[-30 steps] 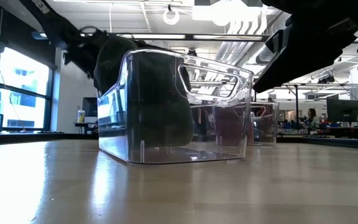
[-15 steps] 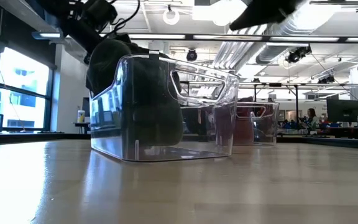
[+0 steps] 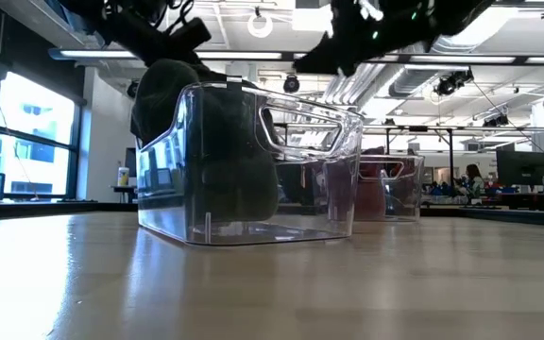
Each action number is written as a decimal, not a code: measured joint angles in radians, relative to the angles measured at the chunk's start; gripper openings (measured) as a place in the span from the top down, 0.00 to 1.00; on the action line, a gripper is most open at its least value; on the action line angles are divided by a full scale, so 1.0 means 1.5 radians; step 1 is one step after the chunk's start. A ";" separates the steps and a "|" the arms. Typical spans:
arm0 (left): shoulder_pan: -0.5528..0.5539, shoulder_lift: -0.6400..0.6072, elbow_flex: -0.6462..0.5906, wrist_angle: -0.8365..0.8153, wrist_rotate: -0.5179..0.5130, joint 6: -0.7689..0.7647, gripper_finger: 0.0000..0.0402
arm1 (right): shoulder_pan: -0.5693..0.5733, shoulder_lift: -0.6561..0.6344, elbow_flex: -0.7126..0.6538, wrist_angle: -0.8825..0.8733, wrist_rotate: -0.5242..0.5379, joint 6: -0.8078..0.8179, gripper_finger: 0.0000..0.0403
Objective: Pick & Place hat
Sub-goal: Put the red cap into the top right transparent bin
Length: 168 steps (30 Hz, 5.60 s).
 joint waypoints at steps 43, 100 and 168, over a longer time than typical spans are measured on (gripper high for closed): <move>0.049 -0.007 -0.005 -0.149 -0.070 -0.014 0.55 | -0.121 0.316 0.344 -0.232 -0.065 -0.113 0.95; 0.064 0.168 0.016 0.087 0.412 0.033 0.41 | -0.116 0.277 0.390 -0.411 -0.349 -0.143 0.95; 0.045 0.161 0.033 0.051 0.468 0.091 0.99 | 0.023 0.202 0.270 -0.391 -0.102 0.016 0.64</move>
